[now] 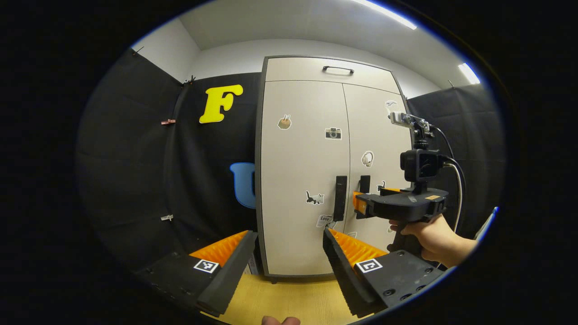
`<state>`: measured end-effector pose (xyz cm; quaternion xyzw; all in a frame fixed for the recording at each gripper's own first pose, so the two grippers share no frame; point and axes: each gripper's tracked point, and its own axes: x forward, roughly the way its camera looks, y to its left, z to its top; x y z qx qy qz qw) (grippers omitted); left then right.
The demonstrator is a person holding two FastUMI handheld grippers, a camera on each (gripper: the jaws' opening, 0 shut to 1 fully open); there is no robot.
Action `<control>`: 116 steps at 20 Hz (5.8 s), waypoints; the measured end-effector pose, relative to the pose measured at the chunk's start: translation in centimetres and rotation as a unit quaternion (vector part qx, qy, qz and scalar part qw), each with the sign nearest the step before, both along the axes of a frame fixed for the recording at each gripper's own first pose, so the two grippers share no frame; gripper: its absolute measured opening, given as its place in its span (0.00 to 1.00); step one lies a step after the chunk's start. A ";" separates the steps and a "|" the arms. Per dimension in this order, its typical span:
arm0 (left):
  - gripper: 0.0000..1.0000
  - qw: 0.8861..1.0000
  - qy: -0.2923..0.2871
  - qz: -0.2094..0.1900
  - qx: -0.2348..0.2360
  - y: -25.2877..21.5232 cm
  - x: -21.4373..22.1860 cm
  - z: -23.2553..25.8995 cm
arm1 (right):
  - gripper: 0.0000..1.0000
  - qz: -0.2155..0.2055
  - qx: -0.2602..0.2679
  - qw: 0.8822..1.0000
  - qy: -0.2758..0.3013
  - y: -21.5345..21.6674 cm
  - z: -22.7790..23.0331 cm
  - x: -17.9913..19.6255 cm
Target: Open the right door of the double-door shoe cabinet with the right hand, and open the left door with the left hand.
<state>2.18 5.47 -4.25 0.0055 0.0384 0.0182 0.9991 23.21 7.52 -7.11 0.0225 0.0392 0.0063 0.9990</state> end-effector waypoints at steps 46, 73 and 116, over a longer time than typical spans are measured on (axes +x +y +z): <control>0.95 0.999 0.008 0.036 -0.008 -2.6 -4.5 -1.0 | 0.12 0.011 0.026 0.999 0.019 -3.9 -1.3 -3.8; 0.95 0.999 -0.004 -0.043 -0.007 -14.8 1.8 0.3 | 0.05 -0.016 0.050 0.998 0.047 -11.3 -1.7 -4.9; 0.52 0.998 -0.016 0.023 0.056 -12.0 26.0 -2.4 | 0.98 -0.048 0.029 0.998 -0.018 -12.5 1.8 -8.6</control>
